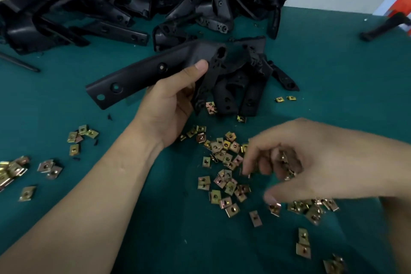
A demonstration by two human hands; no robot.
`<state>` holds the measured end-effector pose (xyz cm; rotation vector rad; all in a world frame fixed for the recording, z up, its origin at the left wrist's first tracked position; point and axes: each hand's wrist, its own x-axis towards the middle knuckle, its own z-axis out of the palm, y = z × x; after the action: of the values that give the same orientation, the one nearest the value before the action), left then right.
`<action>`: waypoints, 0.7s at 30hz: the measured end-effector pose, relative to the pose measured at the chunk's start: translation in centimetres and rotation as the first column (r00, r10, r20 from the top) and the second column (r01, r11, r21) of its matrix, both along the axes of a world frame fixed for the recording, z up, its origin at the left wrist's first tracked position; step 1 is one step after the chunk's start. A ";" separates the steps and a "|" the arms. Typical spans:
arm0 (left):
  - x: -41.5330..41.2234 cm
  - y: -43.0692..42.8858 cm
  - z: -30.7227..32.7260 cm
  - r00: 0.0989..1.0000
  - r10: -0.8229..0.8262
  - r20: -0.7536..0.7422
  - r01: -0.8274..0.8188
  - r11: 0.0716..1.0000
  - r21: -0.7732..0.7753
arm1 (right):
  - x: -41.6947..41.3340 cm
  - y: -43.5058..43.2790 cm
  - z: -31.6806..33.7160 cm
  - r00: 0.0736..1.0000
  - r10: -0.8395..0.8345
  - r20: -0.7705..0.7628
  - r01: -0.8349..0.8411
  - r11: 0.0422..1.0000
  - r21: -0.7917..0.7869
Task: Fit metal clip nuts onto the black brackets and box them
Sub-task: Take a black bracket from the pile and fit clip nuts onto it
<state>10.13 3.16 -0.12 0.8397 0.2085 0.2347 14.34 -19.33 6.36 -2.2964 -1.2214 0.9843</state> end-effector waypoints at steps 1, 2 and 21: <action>0.0 0.0 0.0 1.000 -0.004 -0.002 0.004 1.000 0.002 | -0.2 -0.2 0.3 0.997 0.022 0.074 -0.015 0.995 -0.095; -0.1 0.0 0.1 1.000 -0.004 -0.007 0.004 1.000 0.010 | -0.4 -0.3 0.4 0.990 0.050 0.128 -0.026 0.982 -0.185; 0.1 -0.7 0.4 0.999 0.039 -0.029 -0.039 0.999 0.022 | -3.3 2.7 -0.7 0.987 -0.007 0.159 0.035 0.984 -0.175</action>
<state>10.22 2.46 0.28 0.8616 0.2504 0.2617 11.07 -16.63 5.61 -2.5630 -1.2111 0.9536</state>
